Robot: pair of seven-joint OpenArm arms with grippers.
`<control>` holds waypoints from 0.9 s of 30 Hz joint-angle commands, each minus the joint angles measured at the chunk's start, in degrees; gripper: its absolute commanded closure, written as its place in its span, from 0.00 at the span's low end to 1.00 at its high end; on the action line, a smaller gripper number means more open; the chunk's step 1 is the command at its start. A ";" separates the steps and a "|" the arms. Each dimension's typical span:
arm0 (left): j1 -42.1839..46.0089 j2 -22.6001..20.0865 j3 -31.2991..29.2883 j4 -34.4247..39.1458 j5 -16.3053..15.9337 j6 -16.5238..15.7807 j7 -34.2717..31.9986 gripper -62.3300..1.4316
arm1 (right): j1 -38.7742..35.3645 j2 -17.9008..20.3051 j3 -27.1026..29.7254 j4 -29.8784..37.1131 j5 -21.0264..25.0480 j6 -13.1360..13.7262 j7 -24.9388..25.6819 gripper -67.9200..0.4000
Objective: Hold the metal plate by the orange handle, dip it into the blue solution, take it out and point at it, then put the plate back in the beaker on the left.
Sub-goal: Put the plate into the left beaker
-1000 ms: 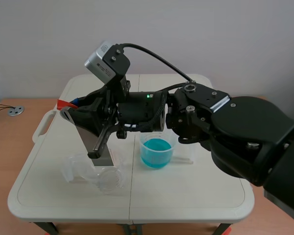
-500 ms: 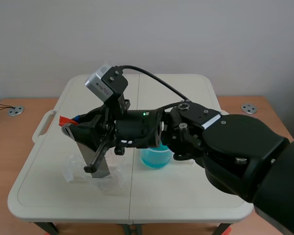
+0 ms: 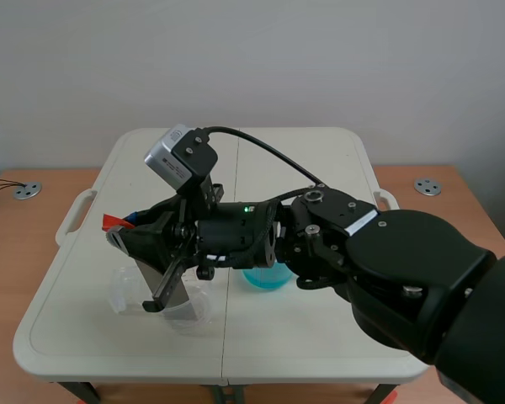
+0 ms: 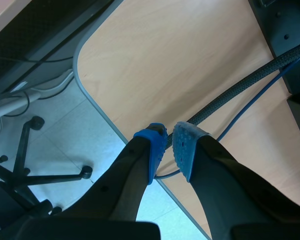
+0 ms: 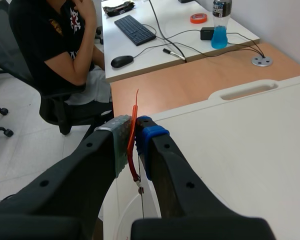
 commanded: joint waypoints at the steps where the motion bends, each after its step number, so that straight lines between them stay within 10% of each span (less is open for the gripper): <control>1: 0.42 -0.31 -0.31 0.59 -0.31 -0.11 -0.35 0.83 | 1.16 -0.48 0.07 0.13 0.15 0.17 0.63 0.98; 19: 0.42 -0.31 -0.31 0.59 -0.28 -0.11 -0.17 0.81 | 3.63 0.81 0.35 0.15 -1.73 -4.57 0.94 0.84; 22: 0.42 -0.31 -0.31 0.59 -0.26 -0.11 0.79 0.51 | 4.55 0.98 0.61 0.15 -1.73 -4.57 0.90 0.73; 25: 0.42 -0.28 -0.33 0.59 0.13 0.15 0.98 0.00 | 5.20 0.96 0.94 0.15 -1.73 -4.55 0.87 0.59; 27: 0.42 -0.31 -0.33 0.59 0.07 0.39 0.96 0.00 | 5.49 0.96 1.36 0.15 -1.68 -4.57 0.90 0.49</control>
